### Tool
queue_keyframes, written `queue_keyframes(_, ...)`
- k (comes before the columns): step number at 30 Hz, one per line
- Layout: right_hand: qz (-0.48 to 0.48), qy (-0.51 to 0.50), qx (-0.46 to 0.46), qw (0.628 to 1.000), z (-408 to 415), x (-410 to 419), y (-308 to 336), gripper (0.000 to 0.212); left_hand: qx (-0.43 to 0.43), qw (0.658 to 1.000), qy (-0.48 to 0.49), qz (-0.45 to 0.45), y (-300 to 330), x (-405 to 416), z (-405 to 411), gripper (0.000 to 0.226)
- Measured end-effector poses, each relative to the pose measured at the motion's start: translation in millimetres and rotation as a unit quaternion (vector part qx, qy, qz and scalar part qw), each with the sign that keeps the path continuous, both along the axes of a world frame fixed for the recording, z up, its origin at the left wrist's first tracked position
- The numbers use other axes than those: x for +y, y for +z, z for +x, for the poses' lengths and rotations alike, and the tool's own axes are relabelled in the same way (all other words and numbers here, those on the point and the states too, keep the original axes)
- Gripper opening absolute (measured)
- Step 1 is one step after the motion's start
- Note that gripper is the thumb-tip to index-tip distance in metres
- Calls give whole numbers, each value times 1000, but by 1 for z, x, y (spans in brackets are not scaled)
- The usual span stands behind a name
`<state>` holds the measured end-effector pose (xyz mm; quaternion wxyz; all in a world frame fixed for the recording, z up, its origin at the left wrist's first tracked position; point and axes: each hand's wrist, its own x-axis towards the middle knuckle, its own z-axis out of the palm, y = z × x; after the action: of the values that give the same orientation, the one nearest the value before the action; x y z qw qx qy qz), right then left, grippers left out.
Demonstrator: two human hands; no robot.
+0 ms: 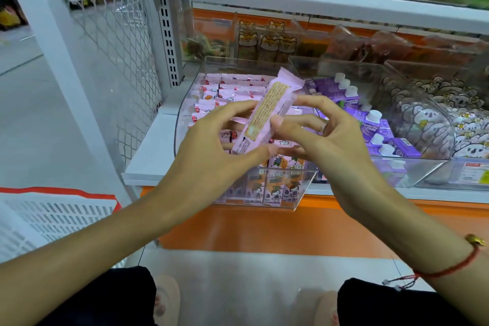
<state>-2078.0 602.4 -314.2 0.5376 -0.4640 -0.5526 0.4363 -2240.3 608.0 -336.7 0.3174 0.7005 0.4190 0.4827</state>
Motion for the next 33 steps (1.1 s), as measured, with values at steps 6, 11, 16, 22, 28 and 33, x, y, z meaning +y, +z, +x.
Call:
queue_keyframes(6, -21, 9, -35, 999, 5, 4, 7, 30, -70, 992, -60, -91, 3, 6, -7, 48)
queue_keyframes(11, -19, 16, -17, 1000, 2, 4, 6, 35, -67, 991, -85, -85, 3, 6, -4, 30)
queue_keyframes(16, 8, -31, -33, 999, 1, 1, 6, 31, -45, 997, -44, -45, 8, 1, -3, 22)
queue_keyframes(22, -74, 19, -9, 997, 9, 8, 2, 14, -99, 947, -116, -282, 9, 0, -4, 33)
queue_keyframes(28, -32, 40, -47, 998, 10, 9, -1, 21, -116, 962, -88, -232, 9, 3, -7, 24)
queue_keyframes(33, 70, 80, -133, 985, -2, 2, -6, 27, -142, 978, -58, -140, 12, 7, -9, 28)
